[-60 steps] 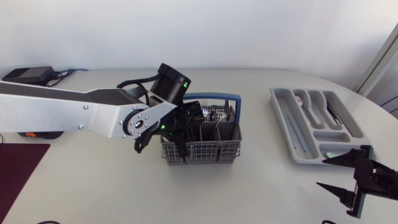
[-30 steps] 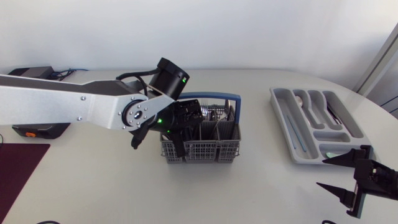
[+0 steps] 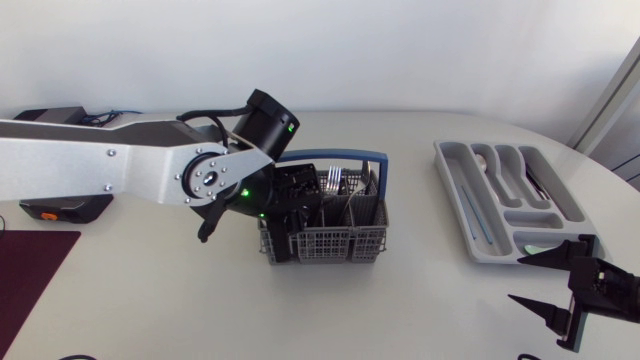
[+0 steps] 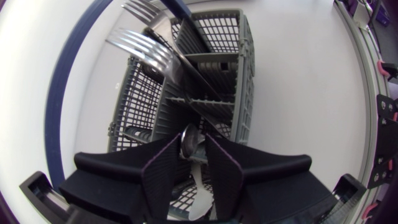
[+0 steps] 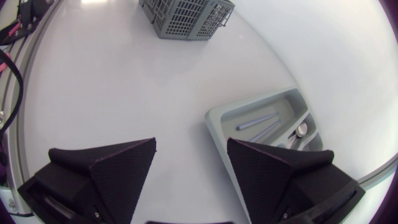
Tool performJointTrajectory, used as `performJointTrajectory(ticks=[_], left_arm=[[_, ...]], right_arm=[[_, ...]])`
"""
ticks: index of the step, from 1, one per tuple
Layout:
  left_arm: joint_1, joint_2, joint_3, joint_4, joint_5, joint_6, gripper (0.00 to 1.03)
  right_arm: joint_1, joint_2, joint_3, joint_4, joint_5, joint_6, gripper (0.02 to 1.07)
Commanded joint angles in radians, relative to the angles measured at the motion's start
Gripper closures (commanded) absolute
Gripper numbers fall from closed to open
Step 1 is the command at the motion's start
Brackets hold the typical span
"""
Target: Unload the cutlery basket into the drawer organizer.
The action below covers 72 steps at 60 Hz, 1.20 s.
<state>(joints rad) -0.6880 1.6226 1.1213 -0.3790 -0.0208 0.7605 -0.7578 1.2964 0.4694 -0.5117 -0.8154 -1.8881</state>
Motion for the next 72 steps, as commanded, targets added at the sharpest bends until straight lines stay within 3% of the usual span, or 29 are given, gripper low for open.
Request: performJointTrajectory(ticks=[1,8,19,39,65,72], left_arm=[[-0.001,0.005,0.000,-0.052,0.032,0.008,0.76],[-0.001,0.005,0.006,-0.067,0.032,0.019,0.81],[0.004,0.008,0.031,-0.087,0.039,0.026,0.97],[0.025,-0.035,0.081,-0.153,0.059,0.026,0.98],[0.016,-0.184,0.095,-0.152,0.055,0.017,0.99],[0.004,-0.253,0.080,-0.144,0.021,0.020,0.99]], right_arm=[[0.008,-0.002,-0.028,0.004,-0.011,-0.003,0.24],[0.009,-0.006,-0.031,0.004,-0.011,-0.003,0.24],[0.009,-0.028,-0.038,0.001,-0.011,-0.003,0.24],[0.011,-0.065,-0.057,-0.010,-0.011,-0.003,0.24],[0.018,-0.103,-0.068,-0.027,-0.019,0.004,0.24],[0.023,-0.123,-0.064,-0.048,-0.034,0.011,0.24]])
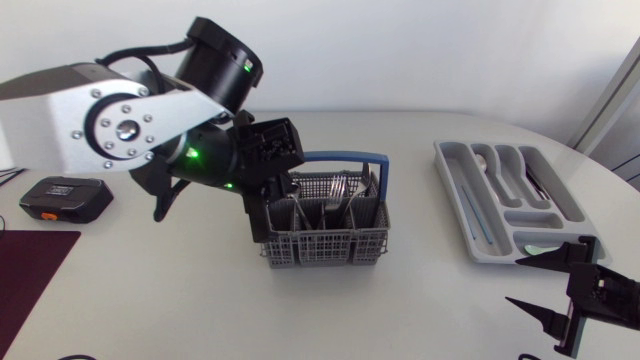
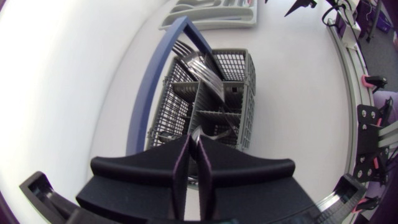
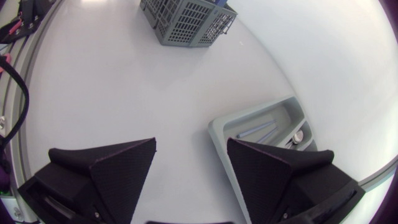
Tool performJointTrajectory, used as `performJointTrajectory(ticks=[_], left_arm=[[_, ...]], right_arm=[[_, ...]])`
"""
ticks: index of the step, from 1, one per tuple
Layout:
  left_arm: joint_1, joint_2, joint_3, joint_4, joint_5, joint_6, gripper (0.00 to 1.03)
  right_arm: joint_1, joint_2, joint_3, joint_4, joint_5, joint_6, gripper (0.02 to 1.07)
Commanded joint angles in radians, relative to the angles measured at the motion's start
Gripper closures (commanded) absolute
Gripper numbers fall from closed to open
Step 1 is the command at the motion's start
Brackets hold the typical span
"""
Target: Unload the cutlery basket into the drawer organizer.
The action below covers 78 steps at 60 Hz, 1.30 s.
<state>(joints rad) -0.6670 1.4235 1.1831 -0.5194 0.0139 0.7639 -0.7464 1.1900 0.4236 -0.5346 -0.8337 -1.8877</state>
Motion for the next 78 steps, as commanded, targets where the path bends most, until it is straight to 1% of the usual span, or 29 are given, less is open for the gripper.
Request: performJointTrajectory(ticks=[1,6,11,15,23,33,43,46,53,60,71,75,78], left_arm=[[-0.019,-0.063,0.016,-0.004,-0.015,0.017,0.99],[-0.020,-0.097,0.016,-0.001,-0.043,0.009,0.99],[-0.023,-0.130,0.016,0.007,-0.043,-0.028,0.99],[-0.037,-0.156,0.013,0.021,-0.045,-0.069,0.99],[-0.062,-0.175,0.026,0.061,-0.049,-0.189,0.99],[-0.089,-0.135,0.033,0.101,-0.049,-0.311,0.99],[-0.123,-0.043,0.092,0.105,-0.046,-0.434,0.99],[-0.132,-0.003,0.124,0.105,-0.042,-0.483,0.99],[-0.146,0.080,0.196,0.094,-0.029,-0.563,0.99],[-0.146,0.147,0.260,0.071,-0.003,-0.611,0.99],[-0.138,0.230,0.352,0.021,0.029,-0.664,0.99],[-0.134,0.253,0.378,0.002,0.049,-0.683,0.99],[-0.131,0.267,0.392,-0.004,0.064,-0.701,0.99]], right_arm=[[0.013,-0.021,-0.017,-0.027,-0.021,0.019,0.24],[0.033,-0.041,-0.006,-0.021,-0.038,0.090,0.24],[0.051,-0.064,0.000,-0.016,-0.059,0.148,0.24],[0.064,-0.092,0.006,0.004,-0.082,0.219,0.21],[0.124,-0.150,0.006,0.093,-0.090,0.400,0.21],[0.203,-0.207,-0.002,0.170,-0.082,0.572,0.19],[0.292,-0.294,-0.013,0.246,-0.062,0.743,0.18],[0.332,-0.314,-0.011,0.294,-0.050,0.831,0.18],[0.432,-0.356,-0.003,0.343,0.008,0.958,0.18],[0.548,-0.369,0.010,0.366,0.088,1.053,0.18],[0.760,-0.379,0.027,0.438,0.272,1.193,0.19],[0.815,-0.375,0.037,0.466,0.321,1.237,0.19],[0.863,-0.372,0.044,0.486,0.361,1.268,0.23]])
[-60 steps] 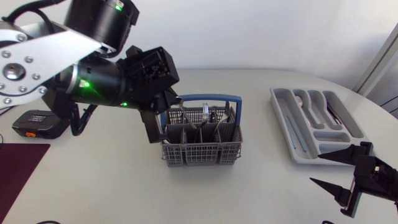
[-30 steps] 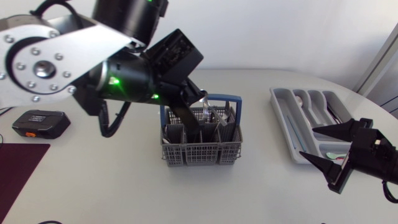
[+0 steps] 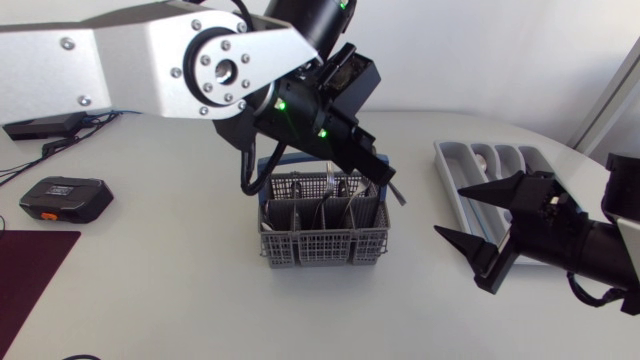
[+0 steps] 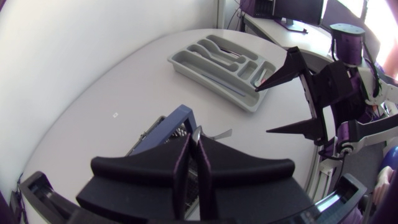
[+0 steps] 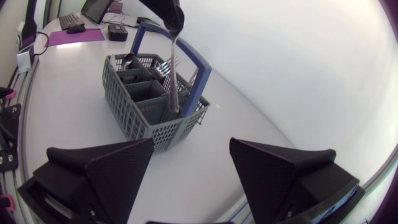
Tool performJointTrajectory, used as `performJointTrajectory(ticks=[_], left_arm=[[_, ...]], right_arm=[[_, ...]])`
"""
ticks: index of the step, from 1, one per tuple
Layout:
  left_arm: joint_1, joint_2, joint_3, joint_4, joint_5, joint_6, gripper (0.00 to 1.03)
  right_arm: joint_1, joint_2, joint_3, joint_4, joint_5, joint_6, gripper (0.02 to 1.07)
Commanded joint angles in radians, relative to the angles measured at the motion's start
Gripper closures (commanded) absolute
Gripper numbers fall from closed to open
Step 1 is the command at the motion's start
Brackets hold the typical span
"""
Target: Unload the cutlery basket into the drawer organizer.
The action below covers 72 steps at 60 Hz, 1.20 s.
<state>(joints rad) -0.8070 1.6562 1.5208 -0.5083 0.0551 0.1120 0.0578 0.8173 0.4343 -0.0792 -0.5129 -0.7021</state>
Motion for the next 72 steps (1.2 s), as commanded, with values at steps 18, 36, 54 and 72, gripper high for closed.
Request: performJointTrajectory(ticks=[18,36,54,72], left_arm=[[0.017,0.103,0.134,-0.087,0.118,-0.124,0.99],[0.015,0.122,0.168,-0.108,0.146,-0.138,0.99],[0.028,0.123,0.173,-0.118,0.175,-0.160,0.99],[0.032,0.125,0.171,-0.128,0.198,-0.163,0.92]], right_arm=[[0.284,0.089,0.090,0.139,0.257,0.159,0.49],[0.392,0.204,0.156,0.180,0.359,0.173,0.66],[0.416,0.287,0.195,0.180,0.409,0.174,0.94],[0.418,0.281,0.184,0.174,0.393,0.174,1.01]])
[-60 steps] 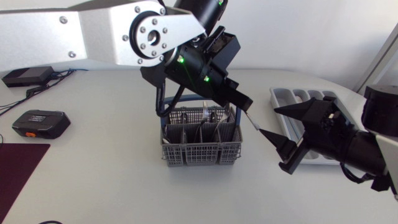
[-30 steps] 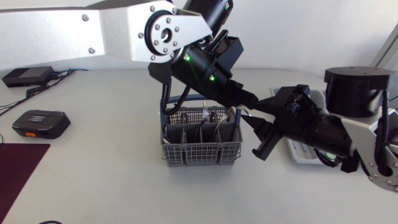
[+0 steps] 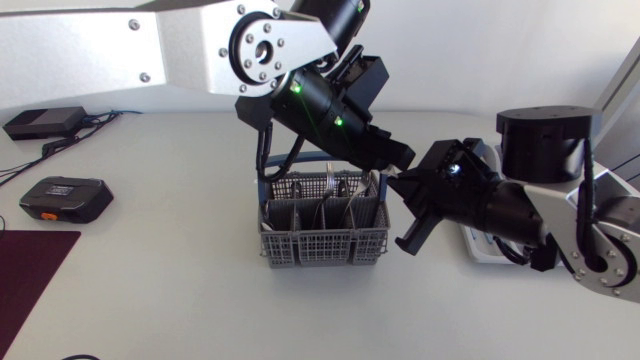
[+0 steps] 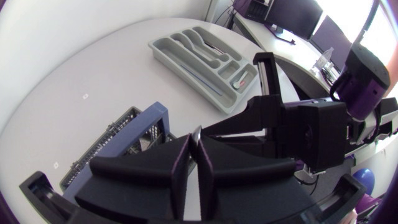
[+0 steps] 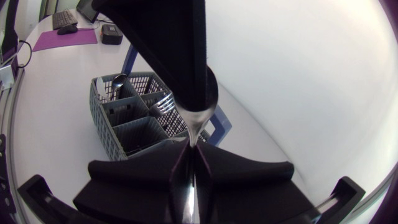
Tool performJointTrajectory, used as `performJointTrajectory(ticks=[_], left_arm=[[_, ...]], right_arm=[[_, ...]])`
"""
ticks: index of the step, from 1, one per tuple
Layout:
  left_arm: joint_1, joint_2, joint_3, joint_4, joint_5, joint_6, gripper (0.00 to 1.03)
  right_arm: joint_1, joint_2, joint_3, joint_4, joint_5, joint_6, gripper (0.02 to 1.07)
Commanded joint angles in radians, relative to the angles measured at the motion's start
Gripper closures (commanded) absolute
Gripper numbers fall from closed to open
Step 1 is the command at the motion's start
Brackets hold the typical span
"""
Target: Unload the cutlery basket into the drawer organizer.
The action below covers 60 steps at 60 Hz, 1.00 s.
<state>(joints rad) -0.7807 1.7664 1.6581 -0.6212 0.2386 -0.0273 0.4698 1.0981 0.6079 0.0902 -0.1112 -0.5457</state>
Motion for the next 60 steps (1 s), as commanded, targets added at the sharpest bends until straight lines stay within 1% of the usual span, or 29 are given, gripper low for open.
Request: performJointTrajectory(ticks=[1,2,3,4,7,9,11,12,13,14,16,17,18,19,20,22,25,32,41,46,49,54,60], left_arm=[[0.008,0.015,0.032,-0.017,0.014,-0.023,0.90],[0.008,0.015,0.032,-0.017,0.014,-0.023,0.90],[0.008,0.015,0.032,-0.017,0.014,-0.023,0.86],[0.008,0.015,0.032,-0.017,0.014,-0.023,0.85],[0.008,0.013,0.035,-0.018,0.014,-0.023,0.71],[0.008,0.011,0.038,-0.017,0.014,-0.023,0.59],[0.008,0.008,0.042,-0.017,0.014,-0.023,0.52],[0.008,0.007,0.045,-0.017,0.014,-0.022,0.45],[0.009,0.007,0.046,-0.017,0.014,-0.020,0.42],[0.009,0.005,0.048,-0.017,0.014,-0.019,0.34],[0.011,0.002,0.049,-0.015,0.014,-0.019,0.26],[0.012,0.001,0.049,-0.012,0.014,-0.017,0.17],[0.017,-0.002,0.051,-0.009,0.014,-0.016,0.11],[0.018,-0.002,0.052,-0.006,0.013,-0.017,0.07],[0.021,-0.004,0.054,-0.005,0.013,-0.017,0.05],[0.028,-0.010,0.055,-0.002,0.013,-0.017,0.05],[0.038,-0.025,0.054,0.006,0.013,-0.014,0.05],[0.072,-0.062,0.043,0.040,0.013,-0.017,0.05],[0.135,-0.157,-0.024,0.164,0.008,-0.057,0.05],[0.158,-0.194,-0.054,0.207,0.004,-0.074,0.05],[0.178,-0.226,-0.073,0.235,-0.004,-0.083,0.05],[0.201,-0.257,-0.093,0.267,-0.022,-0.092,0.05],[0.224,-0.272,-0.112,0.278,-0.025,-0.089,0.05]], right_arm=[[0.006,-0.001,0.009,0.000,-0.013,0.018,1.01],[0.006,-0.003,0.007,0.000,-0.015,0.018,1.01],[0.006,-0.006,0.006,-0.001,-0.015,0.018,1.01],[0.006,-0.009,0.004,-0.001,-0.015,0.018,1.01],[0.006,-0.018,0.000,-0.006,-0.015,0.018,1.01],[0.003,-0.024,-0.002,-0.014,-0.021,0.018,1.01],[0.000,-0.030,-0.003,-0.018,-0.028,0.018,1.01],[-0.003,-0.033,-0.005,-0.021,-0.030,0.018,1.01],[-0.003,-0.035,-0.007,-0.023,-0.033,0.018,1.01],[-0.007,-0.040,-0.008,-0.027,-0.038,0.018,1.01],[-0.011,-0.046,-0.011,-0.032,-0.047,0.016,1.01],[-0.013,-0.047,-0.011,-0.038,-0.051,0.016,1.01],[-0.017,-0.052,-0.013,-0.041,-0.058,0.016,1.01],[-0.020,-0.055,-0.016,-0.043,-0.062,0.015,1.01],[-0.025,-0.060,-0.019,-0.044,-0.068,0.013,1.01],[-0.034,-0.069,-0.022,-0.056,-0.085,0.012,1.01],[-0.066,-0.083,-0.027,-0.086,-0.136,0.009,1.01],[-0.131,-0.103,-0.048,-0.107,-0.194,-0.017,1.01],[-0.269,-0.113,-0.059,-0.155,-0.331,-0.085,1.00],[-0.338,-0.113,-0.062,-0.182,-0.398,-0.131,1.00],[-0.407,-0.113,-0.059,-0.218,-0.466,-0.184,1.00],[-0.476,-0.107,-0.053,-0.267,-0.516,-0.264,0.99],[-0.574,-0.072,-0.034,-0.319,-0.581,-0.373,0.99]])
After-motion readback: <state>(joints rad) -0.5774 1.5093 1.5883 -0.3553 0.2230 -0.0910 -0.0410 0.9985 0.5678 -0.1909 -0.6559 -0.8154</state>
